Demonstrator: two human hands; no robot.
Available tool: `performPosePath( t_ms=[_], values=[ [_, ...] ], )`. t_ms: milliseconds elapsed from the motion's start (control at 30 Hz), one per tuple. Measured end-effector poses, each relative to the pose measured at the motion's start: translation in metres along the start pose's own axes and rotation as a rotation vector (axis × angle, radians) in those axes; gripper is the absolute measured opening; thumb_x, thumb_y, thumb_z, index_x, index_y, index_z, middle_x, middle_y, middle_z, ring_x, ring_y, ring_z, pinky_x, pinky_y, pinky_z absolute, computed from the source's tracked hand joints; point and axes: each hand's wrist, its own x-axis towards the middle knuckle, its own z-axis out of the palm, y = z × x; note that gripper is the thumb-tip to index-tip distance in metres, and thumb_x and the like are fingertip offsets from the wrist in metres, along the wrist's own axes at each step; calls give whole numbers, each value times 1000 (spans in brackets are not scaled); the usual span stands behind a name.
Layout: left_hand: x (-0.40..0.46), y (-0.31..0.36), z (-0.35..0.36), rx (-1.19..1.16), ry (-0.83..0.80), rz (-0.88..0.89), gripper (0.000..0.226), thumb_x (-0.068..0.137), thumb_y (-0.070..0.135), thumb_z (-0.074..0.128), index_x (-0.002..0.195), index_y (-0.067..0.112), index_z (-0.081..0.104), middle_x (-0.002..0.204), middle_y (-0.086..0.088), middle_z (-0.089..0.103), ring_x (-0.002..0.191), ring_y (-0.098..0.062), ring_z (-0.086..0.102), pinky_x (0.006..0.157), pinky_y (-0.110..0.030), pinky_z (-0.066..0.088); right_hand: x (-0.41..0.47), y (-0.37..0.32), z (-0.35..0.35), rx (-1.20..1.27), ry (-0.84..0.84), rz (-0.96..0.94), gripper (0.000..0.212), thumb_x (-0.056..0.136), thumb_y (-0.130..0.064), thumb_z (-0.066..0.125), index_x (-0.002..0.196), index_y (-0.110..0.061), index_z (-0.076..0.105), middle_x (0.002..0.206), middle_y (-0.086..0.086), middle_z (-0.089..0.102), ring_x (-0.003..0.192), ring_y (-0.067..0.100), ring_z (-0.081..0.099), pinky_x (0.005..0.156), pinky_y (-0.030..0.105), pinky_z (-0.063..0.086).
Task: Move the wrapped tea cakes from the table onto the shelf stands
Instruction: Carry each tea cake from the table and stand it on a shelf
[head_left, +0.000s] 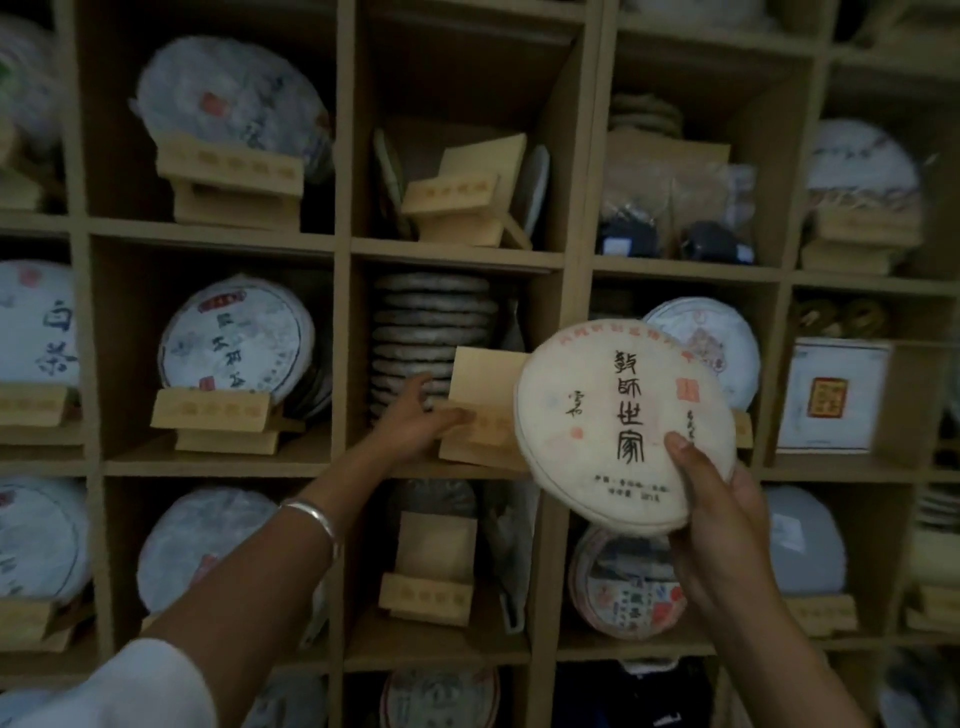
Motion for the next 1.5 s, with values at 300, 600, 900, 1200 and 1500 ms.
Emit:
performPosePath(
  t_ms=[300, 600, 900, 1200, 1500],
  values=[
    [35, -27, 15, -181, -113, 20, 110, 50, 45, 91, 145, 25, 37, 132, -5, 57, 113, -24, 60, 100, -44, 50, 4, -16, 2, -48, 57, -94, 39, 84, -15, 67, 123, -15, 64, 115, 14, 73, 107, 31, 70, 83, 53, 58],
    [23, -20, 18, -267, -78, 9, 87, 49, 42, 94, 123, 25, 50, 116, -1, 64, 101, -20, 64, 87, -37, 55, -7, -24, 6, -54, 64, -115, 33, 83, -13, 68, 116, -19, 65, 112, 11, 74, 103, 28, 72, 74, 42, 62],
    [-37, 29, -2, -245, -278, 129, 75, 54, 31, 91, 117, 36, 50, 110, 9, 59, 94, -12, 62, 61, -24, 51, -14, -42, 21, -36, 36, -136, 26, 91, -7, 63, 112, -23, 66, 113, 11, 74, 107, 29, 70, 81, 48, 60],
    [-116, 51, 13, -289, -518, 93, 75, 38, 31, 92, 103, 44, 55, 109, 7, 64, 91, -10, 68, 63, -22, 55, -22, -60, 36, -92, -4, -193, 27, 92, -8, 64, 112, -26, 64, 117, 11, 72, 109, 29, 69, 90, 61, 54],
    [-137, 56, 28, -349, -454, 104, 103, 27, 42, 87, 123, 36, 49, 115, 6, 61, 95, -10, 64, 57, -16, 51, -24, -57, 27, -228, -23, -249, 29, 88, -11, 70, 112, -27, 65, 114, 6, 74, 106, 24, 71, 87, 56, 57]
  ],
)
